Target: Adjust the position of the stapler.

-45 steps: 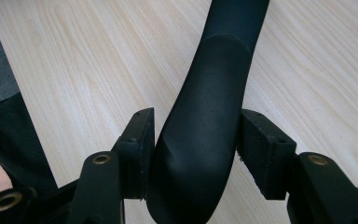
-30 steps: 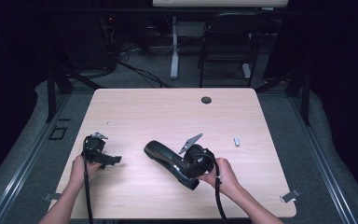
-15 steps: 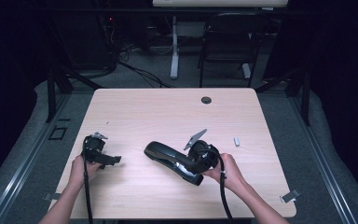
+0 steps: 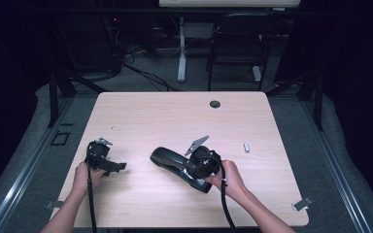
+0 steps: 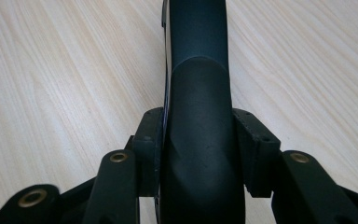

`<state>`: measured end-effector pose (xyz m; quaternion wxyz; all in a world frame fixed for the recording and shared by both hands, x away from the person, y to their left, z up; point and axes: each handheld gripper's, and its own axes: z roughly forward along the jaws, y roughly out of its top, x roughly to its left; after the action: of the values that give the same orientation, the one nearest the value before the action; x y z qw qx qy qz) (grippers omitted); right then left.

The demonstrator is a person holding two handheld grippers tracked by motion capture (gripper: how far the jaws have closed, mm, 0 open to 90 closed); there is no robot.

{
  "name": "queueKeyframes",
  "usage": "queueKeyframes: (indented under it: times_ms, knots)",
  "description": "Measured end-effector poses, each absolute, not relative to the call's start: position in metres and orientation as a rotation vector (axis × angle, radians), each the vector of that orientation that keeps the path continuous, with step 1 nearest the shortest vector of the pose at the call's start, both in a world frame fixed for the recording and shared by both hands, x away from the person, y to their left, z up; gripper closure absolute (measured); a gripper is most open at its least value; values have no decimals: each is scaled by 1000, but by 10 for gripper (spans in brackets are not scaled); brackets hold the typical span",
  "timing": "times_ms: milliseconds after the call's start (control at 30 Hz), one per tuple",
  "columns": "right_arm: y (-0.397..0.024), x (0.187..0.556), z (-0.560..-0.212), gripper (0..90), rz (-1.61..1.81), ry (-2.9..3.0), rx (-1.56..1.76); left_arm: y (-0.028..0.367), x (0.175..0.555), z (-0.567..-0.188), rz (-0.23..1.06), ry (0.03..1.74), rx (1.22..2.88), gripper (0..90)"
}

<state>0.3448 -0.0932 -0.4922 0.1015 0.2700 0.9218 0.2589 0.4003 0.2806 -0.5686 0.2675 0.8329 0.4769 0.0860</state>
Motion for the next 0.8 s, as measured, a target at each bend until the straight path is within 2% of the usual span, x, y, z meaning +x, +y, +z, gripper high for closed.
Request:
queueKeyframes:
  times_ms: [800]
  knots:
    - [-118,352,-492,574,821,2835,570,280,400,-569,238,1285,2259,0]
